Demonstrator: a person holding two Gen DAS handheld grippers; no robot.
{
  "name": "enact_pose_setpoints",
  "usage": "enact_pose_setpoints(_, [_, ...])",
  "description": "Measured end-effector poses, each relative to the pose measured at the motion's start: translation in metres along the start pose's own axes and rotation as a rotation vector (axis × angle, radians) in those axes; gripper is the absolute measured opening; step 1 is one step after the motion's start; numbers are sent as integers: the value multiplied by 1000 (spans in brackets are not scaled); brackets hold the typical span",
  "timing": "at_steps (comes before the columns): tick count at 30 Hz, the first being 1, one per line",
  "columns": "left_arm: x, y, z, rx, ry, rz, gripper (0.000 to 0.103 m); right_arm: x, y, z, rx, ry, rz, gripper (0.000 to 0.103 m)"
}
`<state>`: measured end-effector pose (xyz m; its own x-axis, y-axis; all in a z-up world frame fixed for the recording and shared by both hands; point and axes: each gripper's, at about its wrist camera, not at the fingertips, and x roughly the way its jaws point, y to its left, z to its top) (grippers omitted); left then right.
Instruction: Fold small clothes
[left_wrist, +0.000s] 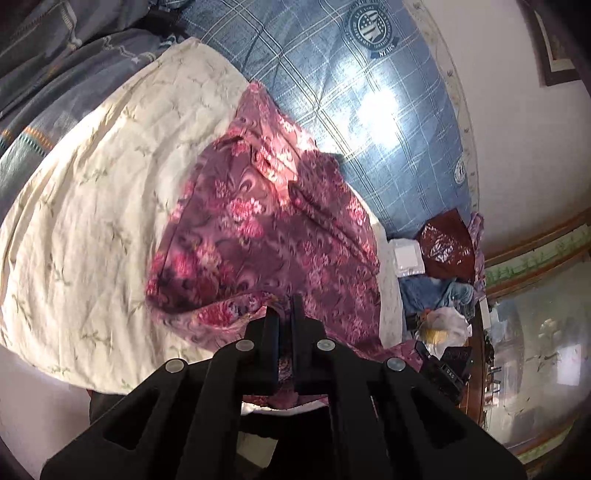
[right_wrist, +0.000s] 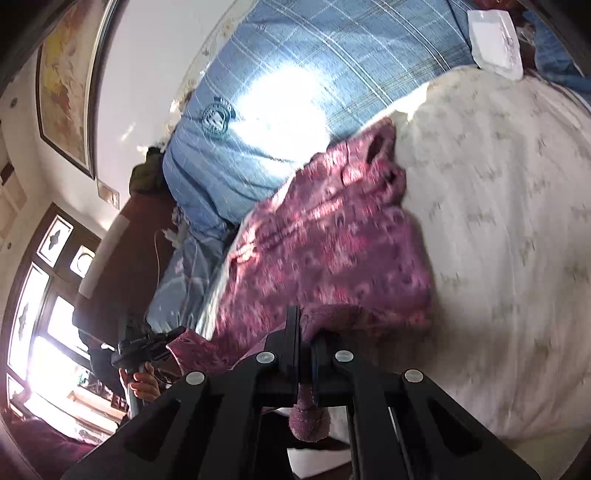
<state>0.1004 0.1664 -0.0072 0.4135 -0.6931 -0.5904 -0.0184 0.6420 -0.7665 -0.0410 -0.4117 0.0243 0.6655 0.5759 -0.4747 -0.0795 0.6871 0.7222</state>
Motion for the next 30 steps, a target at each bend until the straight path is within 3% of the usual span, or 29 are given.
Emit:
enact_pose_setpoints(7, [25,-8,69,-20,-79,38,3,30,-2,69,25,-91,34,4])
enact_pose_setpoints(14, [63,-10,145,-46,-130,43,2,82,-30,138,106,-122,50,4])
enact_pose_setpoints(18, [98,-4,187,-66,-121,55,2,114,-57,167,170,-138,49,4])
enact_pose_setpoints(22, [140,6,218,-92,-84,140,3,148,-89,186,248,-119,-26,5])
enact_pose_setpoints(25, [164,12,220,-92,-32,192,3,161,-103,187,308,-79,-55,10])
enact_pose_setpoints(27, [163,7,216,-53,-29,197,3,155,-100,184,294,-83,-27,12])
enact_pose_setpoints(29, [154,1,209,-21,-36,162,8,143,-93,179,261,-91,-14,25])
enact_pose_setpoints(30, [149,-1,206,-16,-34,135,18,138,-89,176,250,-88,2,41])
